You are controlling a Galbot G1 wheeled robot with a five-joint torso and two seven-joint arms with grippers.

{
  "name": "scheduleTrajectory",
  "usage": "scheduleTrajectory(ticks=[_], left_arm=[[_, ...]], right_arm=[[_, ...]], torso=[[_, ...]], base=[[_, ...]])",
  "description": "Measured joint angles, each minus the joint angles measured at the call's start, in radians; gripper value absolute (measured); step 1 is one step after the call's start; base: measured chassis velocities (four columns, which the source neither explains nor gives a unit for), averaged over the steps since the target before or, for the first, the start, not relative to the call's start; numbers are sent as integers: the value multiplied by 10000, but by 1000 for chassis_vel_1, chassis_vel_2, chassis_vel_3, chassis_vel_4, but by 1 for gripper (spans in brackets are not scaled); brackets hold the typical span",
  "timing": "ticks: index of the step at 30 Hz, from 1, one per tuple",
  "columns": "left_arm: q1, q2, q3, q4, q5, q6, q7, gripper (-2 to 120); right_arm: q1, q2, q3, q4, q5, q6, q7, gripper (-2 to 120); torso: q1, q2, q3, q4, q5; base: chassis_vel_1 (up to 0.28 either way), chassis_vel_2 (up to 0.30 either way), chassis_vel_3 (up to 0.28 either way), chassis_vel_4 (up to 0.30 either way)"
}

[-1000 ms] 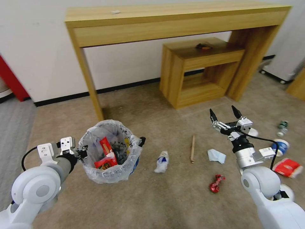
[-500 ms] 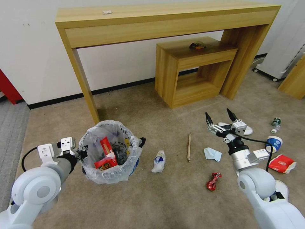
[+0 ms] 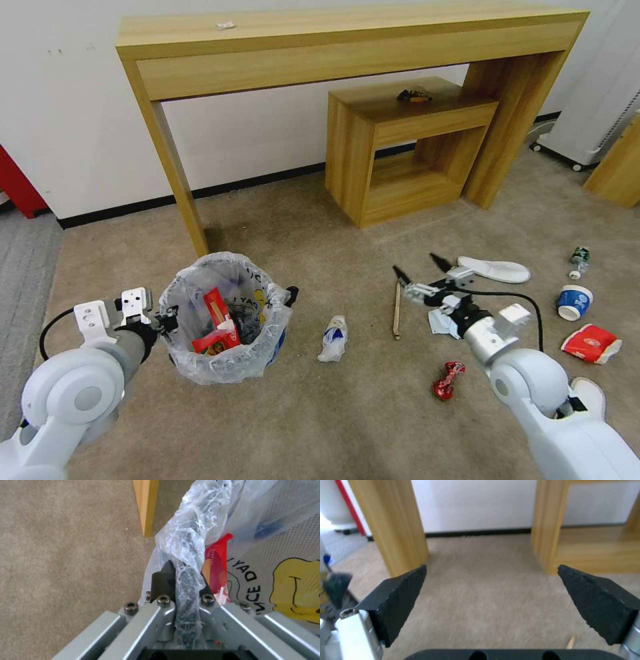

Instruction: Pick up the trash bin and place the garbage on the floor into it.

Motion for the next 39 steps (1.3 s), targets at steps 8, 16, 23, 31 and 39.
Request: scheduleTrajectory(ticks=[8, 16, 23, 31, 39], left_arm=[[70, 64, -150, 138, 1, 34, -6, 0], [-1, -14, -354, 437, 101, 31, -12, 0], [47, 17, -527, 535, 108, 29, -7, 0], [96, 21, -696, 541, 107, 29, 1, 0], [182, -48, -737, 512, 130, 26, 16, 0]], right_arm=[[638, -6, -1096, -227, 558, -963, 774, 100], [1490, 468, -2786, -947, 2173, -2219, 2249, 100], [2149, 1501, -3728, -1674, 2984, -2749, 3085, 100], [2555, 2626, -4482, -2837, 3364, -3369, 4046, 100], [2633, 3276, -4519, -4216, 2558, -3171, 3603, 100]], torso=[[0, 0, 0, 2, 0], [0, 0, 0, 0, -1], [0, 0, 1, 2, -1], [1, 0, 1, 1, -2], [0, 0, -1, 1, -1]], base=[[0, 0, 0, 0], [0, 0, 0, 0], [0, 0, 0, 0], [0, 0, 0, 0], [0, 0, 0, 0]])
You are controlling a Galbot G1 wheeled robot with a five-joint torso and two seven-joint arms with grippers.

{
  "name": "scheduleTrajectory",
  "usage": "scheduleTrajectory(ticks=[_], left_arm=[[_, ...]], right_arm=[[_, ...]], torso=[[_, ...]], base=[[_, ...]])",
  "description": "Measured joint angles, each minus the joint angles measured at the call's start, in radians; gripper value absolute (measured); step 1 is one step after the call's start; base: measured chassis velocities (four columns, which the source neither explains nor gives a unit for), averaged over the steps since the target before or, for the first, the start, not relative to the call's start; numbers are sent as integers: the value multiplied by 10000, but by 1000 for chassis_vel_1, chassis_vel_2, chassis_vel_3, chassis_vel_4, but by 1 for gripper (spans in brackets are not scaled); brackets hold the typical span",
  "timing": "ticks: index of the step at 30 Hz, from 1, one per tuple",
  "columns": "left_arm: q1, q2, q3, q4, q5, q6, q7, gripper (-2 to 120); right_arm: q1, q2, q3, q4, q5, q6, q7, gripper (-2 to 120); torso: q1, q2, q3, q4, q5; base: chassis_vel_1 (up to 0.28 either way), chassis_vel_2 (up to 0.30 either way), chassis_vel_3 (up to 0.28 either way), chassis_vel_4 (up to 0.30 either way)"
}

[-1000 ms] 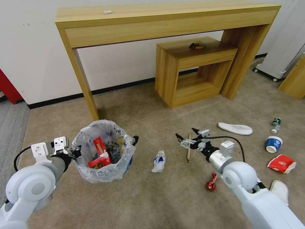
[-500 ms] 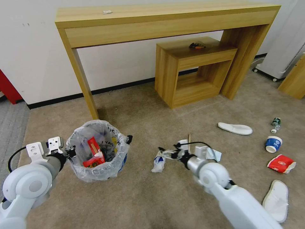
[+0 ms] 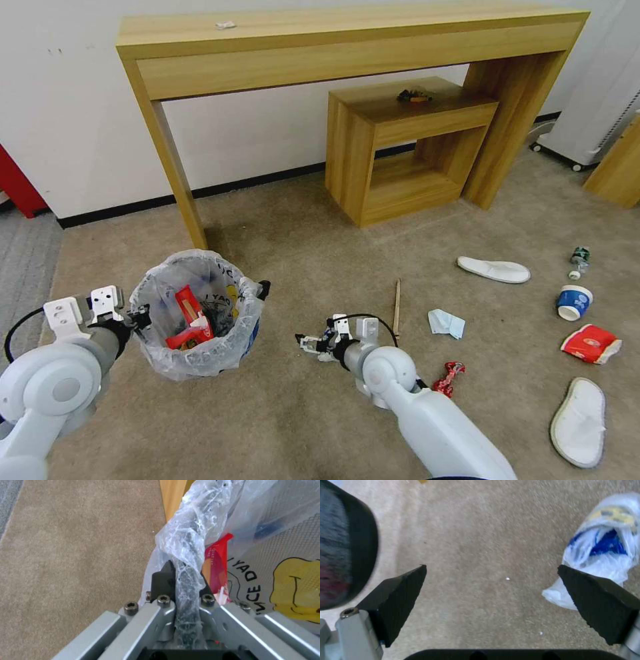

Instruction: Pick up the trash bin and place the garbage on the floor into it.

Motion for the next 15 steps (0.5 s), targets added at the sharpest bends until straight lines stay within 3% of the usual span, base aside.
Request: scheduleTrajectory(ticks=[8, 15], left_arm=[[18, -32, 44, -98, 16, -3, 1, 0], [57, -67, 40, -125, 11, -2, 26, 0]], right_arm=[[15, 265, 58, -954, -868, 345, -135, 100], [69, 568, 101, -1637, -1400, 701, 346, 100]], torso=[[0, 0, 0, -1, 0], [0, 0, 0, 0, 1]], base=[[0, 0, 0, 0], [0, 0, 0, 0]])
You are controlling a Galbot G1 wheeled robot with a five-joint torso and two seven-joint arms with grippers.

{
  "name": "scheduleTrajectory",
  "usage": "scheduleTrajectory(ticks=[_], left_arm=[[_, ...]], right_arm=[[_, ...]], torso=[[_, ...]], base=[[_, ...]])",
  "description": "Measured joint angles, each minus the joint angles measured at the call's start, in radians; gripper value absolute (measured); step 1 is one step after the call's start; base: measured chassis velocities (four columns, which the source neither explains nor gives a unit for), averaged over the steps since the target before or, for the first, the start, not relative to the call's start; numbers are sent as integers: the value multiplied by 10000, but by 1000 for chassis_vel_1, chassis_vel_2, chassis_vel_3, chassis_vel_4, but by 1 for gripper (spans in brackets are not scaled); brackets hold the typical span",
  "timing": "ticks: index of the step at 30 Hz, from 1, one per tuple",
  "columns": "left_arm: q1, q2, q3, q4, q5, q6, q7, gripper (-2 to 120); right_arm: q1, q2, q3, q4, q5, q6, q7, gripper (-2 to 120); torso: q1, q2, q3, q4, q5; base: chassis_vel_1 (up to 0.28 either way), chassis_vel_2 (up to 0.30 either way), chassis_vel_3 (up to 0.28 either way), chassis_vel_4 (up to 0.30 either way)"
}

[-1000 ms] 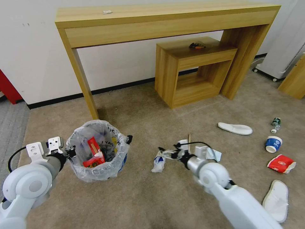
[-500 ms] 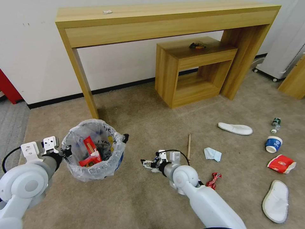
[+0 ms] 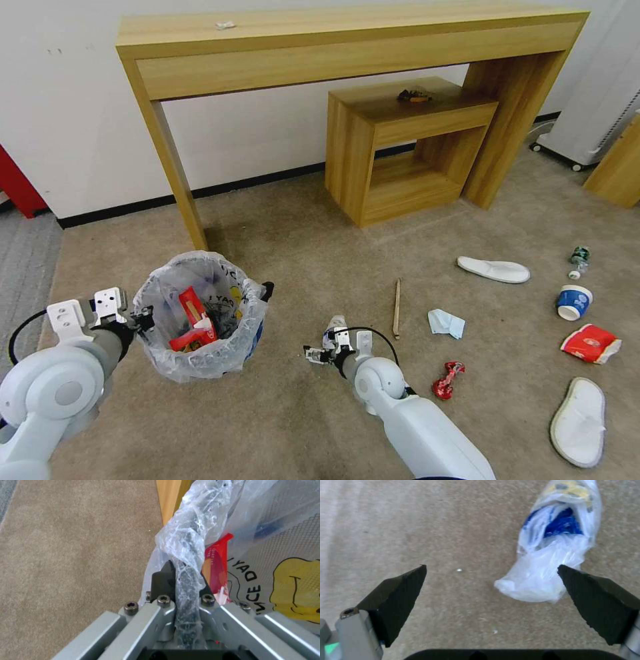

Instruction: Pick up the trash bin and place the garbage on the floor into it.

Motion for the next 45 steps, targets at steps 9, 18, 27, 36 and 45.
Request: scheduleTrajectory(ticks=[9, 18, 27, 36, 45], left_arm=[[106, 7, -96, -51, -12, -1, 67, 0], [122, 37, -155, -100, -41, -4, 162, 0], [118, 50, -168, -82, -52, -3, 193, 0], [117, 51, -163, -58, -62, -4, 214, 0], [169, 99, -210, -131, -99, -11, 215, 0]], right_arm=[[225, 284, 93, -789, -442, 426, 87, 100], [541, 470, 360, -1514, -685, 630, -98, 100], [665, 497, 579, -1916, -804, 674, -221, 100], [689, 506, 661, -2126, -1072, 712, -272, 100], [719, 483, 714, -2247, -1275, 714, -300, 100]], torso=[[0, 0, 0, 0, 0], [0, 0, 0, 0, 0], [0, 0, 1, 0, 0], [0, 0, 0, 0, 0], [0, 0, 0, 0, 0]], base=[[0, 0, 0, 0], [0, 0, 0, 0], [0, 0, 0, 0], [0, 0, 0, 0], [0, 0, 0, 0]])
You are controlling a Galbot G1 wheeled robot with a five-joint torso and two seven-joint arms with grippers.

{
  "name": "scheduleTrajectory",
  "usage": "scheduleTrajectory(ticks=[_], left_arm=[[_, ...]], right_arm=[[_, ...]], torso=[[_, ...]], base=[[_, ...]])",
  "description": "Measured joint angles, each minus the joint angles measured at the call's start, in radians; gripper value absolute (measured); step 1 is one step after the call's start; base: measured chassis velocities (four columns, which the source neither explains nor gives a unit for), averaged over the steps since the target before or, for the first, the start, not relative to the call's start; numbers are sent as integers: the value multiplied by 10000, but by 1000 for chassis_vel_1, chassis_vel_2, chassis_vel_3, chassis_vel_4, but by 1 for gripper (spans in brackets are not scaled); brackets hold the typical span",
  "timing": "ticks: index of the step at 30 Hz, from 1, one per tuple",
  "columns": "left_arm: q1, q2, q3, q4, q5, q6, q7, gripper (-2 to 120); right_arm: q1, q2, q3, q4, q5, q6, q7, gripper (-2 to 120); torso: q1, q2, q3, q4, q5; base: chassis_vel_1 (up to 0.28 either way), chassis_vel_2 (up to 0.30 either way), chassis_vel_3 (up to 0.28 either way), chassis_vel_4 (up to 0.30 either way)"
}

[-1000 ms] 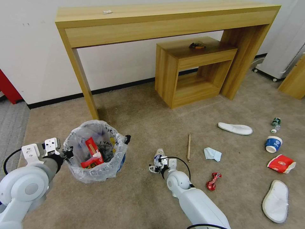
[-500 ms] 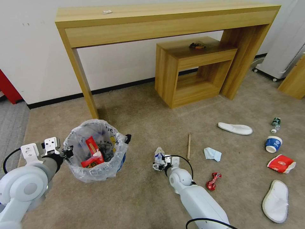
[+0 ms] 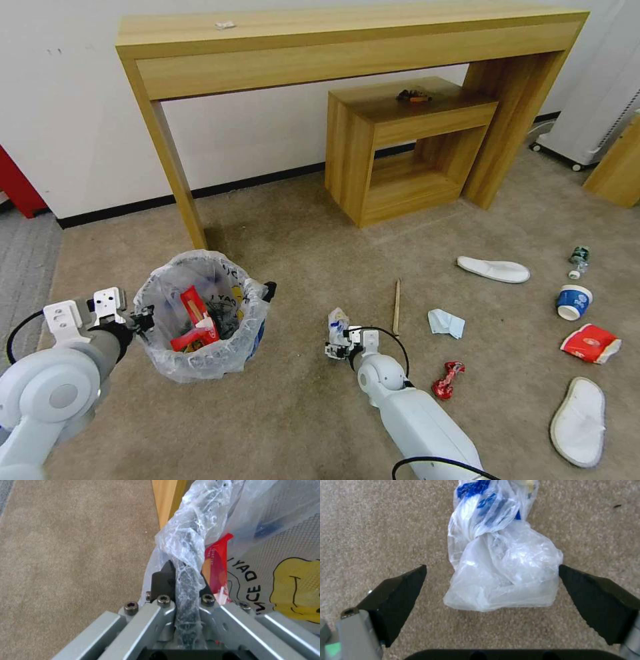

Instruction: Pick up the trash bin and place the garbage on the floor into it.

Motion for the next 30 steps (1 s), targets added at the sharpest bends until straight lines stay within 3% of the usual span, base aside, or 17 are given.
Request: scheduleTrajectory(ticks=[7, 13, 15, 30], left_arm=[[11, -16, 16, -32, -3, -4, 0, 0], [14, -52, 48, -33, 5, -4, 0, 0], [22, -98, 103, -34, 50, -5, 1, 0], [44, -58, 99, -107, 71, -20, 22, 0]], right_arm=[[9, -57, 79, -8, -73, 12, -16, 80], [7, -162, 156, 159, -74, 12, -68, 86], [-8, -268, 211, 292, -74, 25, -206, 95], [-23, -315, 273, -152, -351, 129, -697, 100]], torso=[[0, 0, 0, 0, 0], [0, 0, 0, 0, 0], [0, 0, 0, 0, 0], [0, 0, 0, 0, 0]], base=[[0, 0, 0, 0], [0, 0, 0, 0], [0, 0, 0, 0], [0, 0, 0, 0]])
